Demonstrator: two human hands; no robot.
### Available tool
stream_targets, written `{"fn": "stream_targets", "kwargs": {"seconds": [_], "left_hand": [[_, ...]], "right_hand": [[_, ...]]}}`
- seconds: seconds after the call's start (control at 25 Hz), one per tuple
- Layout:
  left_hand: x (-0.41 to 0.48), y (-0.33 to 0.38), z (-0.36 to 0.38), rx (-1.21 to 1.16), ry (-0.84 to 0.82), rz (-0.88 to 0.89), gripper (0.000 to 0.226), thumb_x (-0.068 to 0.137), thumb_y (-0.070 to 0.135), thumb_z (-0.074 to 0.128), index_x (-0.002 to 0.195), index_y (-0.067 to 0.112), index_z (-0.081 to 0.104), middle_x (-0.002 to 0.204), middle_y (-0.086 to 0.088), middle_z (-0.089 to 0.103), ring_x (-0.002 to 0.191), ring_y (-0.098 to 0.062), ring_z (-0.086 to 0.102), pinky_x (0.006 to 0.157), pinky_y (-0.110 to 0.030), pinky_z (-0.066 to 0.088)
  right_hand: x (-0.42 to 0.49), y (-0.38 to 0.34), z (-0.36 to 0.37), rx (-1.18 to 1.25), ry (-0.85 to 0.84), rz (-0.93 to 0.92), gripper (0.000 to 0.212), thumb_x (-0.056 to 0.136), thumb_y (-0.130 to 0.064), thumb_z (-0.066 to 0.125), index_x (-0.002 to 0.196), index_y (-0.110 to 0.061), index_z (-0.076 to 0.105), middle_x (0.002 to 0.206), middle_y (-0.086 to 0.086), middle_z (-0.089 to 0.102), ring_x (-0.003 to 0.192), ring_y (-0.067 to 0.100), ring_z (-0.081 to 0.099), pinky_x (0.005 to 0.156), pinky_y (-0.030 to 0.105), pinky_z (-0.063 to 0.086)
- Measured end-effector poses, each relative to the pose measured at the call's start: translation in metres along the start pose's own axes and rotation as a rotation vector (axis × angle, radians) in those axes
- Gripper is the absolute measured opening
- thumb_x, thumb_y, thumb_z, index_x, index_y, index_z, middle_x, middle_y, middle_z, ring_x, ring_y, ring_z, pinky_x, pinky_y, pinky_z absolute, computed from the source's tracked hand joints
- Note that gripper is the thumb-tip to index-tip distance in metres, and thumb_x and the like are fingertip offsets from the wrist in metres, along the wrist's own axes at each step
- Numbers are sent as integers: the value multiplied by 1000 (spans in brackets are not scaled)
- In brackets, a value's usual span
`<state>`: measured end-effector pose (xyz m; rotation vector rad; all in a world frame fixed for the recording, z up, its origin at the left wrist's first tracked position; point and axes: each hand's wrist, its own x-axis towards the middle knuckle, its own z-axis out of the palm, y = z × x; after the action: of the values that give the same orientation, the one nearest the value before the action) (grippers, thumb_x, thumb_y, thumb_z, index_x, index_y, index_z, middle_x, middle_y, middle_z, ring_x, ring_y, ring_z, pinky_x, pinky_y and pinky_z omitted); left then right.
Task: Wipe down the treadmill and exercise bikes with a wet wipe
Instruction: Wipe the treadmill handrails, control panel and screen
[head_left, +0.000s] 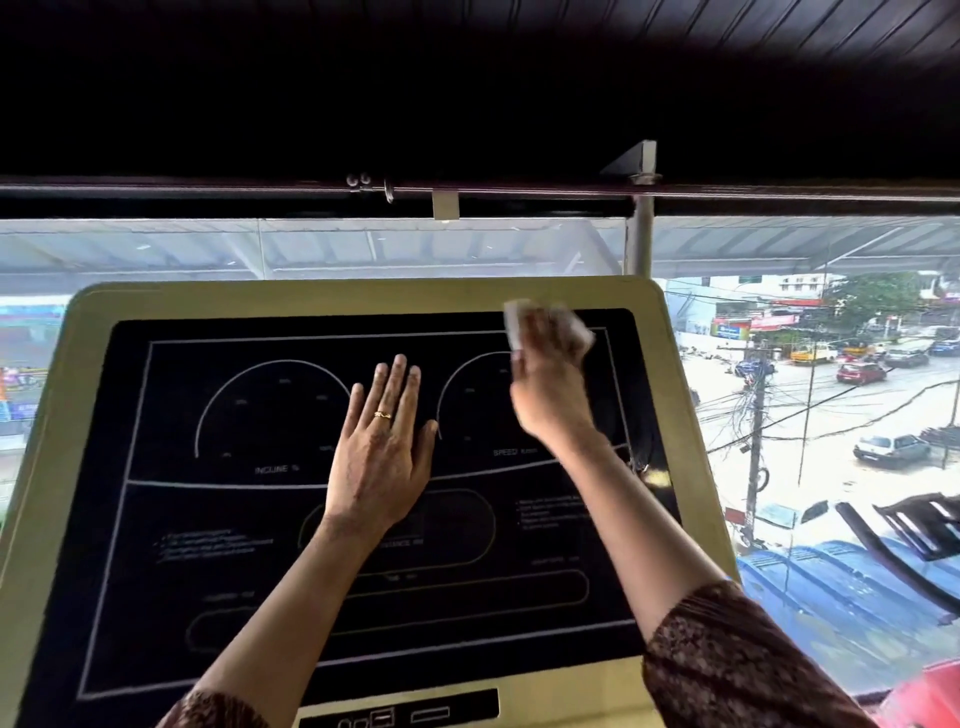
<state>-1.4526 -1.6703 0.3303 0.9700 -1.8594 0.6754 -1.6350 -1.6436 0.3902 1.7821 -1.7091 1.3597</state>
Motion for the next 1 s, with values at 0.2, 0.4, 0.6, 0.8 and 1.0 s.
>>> {"fn": "stream_targets", "kwargs": {"seconds": [0.2, 0.4, 0.6, 0.8, 1.0], "left_hand": [[-2, 0, 0, 13, 26, 10, 57, 95, 33, 32, 142, 1, 38, 150, -15, 32, 140, -28, 26, 115, -44, 22], [-3, 2, 1, 20, 37, 5, 56, 96, 33, 31, 142, 1, 37, 150, -16, 32, 141, -28, 25, 115, -43, 20], [-6, 1, -1, -16, 51, 25, 54, 95, 29, 33, 138, -3, 42, 146, -18, 38, 137, -32, 33, 113, -45, 26], [-7, 2, -3, -39, 44, 18, 52, 95, 28, 35, 136, -4, 45, 144, -20, 40, 135, -34, 36, 112, -44, 27], [-30, 2, -8, -65, 10, 20, 54, 95, 29, 35, 139, -1, 41, 148, -17, 34, 139, -29, 28, 115, -39, 19]], "right_hand": [[-51, 11, 10, -73, -140, -555, 57, 94, -7, 43, 148, -19, 27, 154, -4, 26, 145, 11, 12, 119, 32, 14], [18, -7, 0, -117, -39, -102, 55, 102, -14, 31, 151, -16, 7, 159, 3, 2, 145, 15, -10, 105, 16, -25], [-6, -25, 28, -45, -195, -504, 51, 101, -13, 35, 150, -17, 20, 157, -3, 11, 145, 12, -4, 116, 22, -10], [-52, -10, 28, -36, -84, -314, 55, 97, -12, 36, 150, -17, 21, 157, -1, 16, 143, 9, -5, 119, 29, -2], [-100, 30, 8, -74, 3, -133, 57, 96, -19, 28, 151, -20, 14, 158, -5, 9, 146, 9, -2, 120, 43, 12]]}}
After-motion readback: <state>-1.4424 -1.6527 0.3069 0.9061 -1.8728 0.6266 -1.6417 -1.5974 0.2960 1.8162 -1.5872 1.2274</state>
